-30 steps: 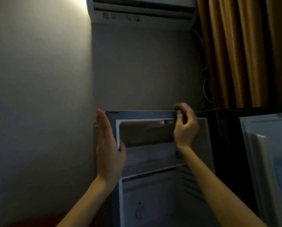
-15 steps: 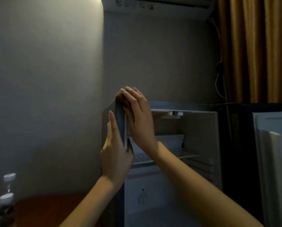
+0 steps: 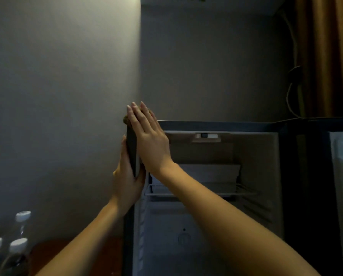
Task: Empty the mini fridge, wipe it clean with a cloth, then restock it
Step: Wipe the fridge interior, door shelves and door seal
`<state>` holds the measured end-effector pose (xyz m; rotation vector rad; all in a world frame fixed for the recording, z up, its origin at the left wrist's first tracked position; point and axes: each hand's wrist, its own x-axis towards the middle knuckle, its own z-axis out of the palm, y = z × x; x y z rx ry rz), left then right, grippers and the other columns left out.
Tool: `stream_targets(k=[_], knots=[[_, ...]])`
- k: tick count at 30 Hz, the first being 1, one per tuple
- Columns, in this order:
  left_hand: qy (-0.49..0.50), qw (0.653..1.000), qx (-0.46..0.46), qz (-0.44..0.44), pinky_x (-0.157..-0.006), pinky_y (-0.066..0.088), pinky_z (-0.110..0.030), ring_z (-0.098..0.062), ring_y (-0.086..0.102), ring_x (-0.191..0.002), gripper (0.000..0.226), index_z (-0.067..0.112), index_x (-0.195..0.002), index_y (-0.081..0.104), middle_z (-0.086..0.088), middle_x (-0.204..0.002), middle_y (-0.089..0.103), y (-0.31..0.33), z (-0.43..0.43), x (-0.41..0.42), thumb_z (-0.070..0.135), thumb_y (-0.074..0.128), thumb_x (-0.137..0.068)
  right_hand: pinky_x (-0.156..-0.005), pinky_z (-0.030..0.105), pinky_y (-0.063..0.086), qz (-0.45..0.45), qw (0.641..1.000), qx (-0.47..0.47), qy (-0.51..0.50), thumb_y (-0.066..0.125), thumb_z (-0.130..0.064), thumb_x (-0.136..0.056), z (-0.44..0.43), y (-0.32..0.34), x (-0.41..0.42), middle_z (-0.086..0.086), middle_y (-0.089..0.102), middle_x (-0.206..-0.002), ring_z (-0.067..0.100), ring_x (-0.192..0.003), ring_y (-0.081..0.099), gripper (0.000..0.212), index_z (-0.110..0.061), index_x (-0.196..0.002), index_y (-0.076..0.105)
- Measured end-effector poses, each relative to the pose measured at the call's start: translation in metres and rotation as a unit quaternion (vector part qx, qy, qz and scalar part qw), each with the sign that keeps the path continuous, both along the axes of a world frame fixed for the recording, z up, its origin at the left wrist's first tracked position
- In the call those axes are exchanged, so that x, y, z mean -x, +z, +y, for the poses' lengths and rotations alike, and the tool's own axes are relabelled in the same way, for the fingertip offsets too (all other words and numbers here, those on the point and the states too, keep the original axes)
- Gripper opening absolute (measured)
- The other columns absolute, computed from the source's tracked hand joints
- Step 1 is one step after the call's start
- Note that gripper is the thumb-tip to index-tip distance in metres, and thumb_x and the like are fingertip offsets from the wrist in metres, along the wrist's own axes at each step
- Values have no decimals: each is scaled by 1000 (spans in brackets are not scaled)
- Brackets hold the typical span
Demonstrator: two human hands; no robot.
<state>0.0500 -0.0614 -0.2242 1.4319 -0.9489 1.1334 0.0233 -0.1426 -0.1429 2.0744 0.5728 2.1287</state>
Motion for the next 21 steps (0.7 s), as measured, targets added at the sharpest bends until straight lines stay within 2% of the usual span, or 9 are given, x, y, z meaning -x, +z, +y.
stream_targets(k=[2,5,7,9,13,15,16,19,21], knots=[[-13,1000,7,2,-76,40,3,8,44,-109,80,10,-154,10,1,-138,44,0,1,-14,14,61,-92,-120,36,22,5,999,27,-35,48,-4,-96,-4,1,-6,12,38,-152,26,-144,27,49,-4,-145,40],[-12,1000,11,-4,-90,43,-17,-2,42,-121,81,12,-154,7,8,-147,29,-1,2,-27,24,57,-91,-116,40,29,-12,997,24,-72,34,-2,-94,-25,2,-1,13,42,-149,27,-142,33,48,-3,-141,46],[-11,1000,10,-3,-95,36,-14,1,33,-127,81,13,-154,5,9,-152,19,-3,1,-31,30,52,-91,-116,40,31,-39,994,-19,-97,37,4,-93,-54,-5,13,11,40,-151,25,-143,30,51,-4,-143,43],[-17,1000,17,-6,-99,32,-13,-7,32,-135,79,13,-154,5,4,-157,17,-5,-1,-33,30,50,-92,-118,36,26,-67,985,-95,-125,42,12,-91,-88,-14,31,10,35,-153,22,-145,25,58,-5,-146,37],[-17,999,25,-16,-103,41,-29,-24,38,-137,77,18,-153,3,-1,-158,19,-7,-1,-35,25,52,-94,-121,36,19,-104,967,-213,-88,32,21,-85,-86,-23,34,13,30,-155,24,-147,21,66,0,-147,33],[-17,1000,15,-11,-102,45,-39,-27,39,-137,82,23,-153,0,-4,-158,20,-7,-1,-35,17,57,-94,-120,37,22,-83,981,-161,-75,29,16,-88,-47,-18,15,14,36,-152,25,-145,26,59,0,-144,40],[-20,1000,13,-6,-99,48,-38,-25,42,-135,85,24,-153,0,-7,-158,24,-8,-1,-36,14,60,-94,-118,38,27,-64,989,-117,-70,29,8,-91,-26,-15,3,14,40,-149,27,-143,32,53,-1,-141,44],[-36,999,18,19,-86,47,-16,-7,47,-121,84,21,-154,6,-8,-151,37,-8,0,-34,16,62,-92,-113,41,35,-11,997,-47,-54,34,-16,-94,16,-8,-17,16,45,-145,29,-138,38,49,1,-137,49],[-27,999,18,23,-86,48,-25,-13,50,-122,82,19,-155,7,-10,-152,36,-7,-1,-33,18,61,-93,-115,41,32,15,997,1,-73,33,-14,-95,6,-5,-11,16,43,-148,28,-140,36,49,1,-139,47]])
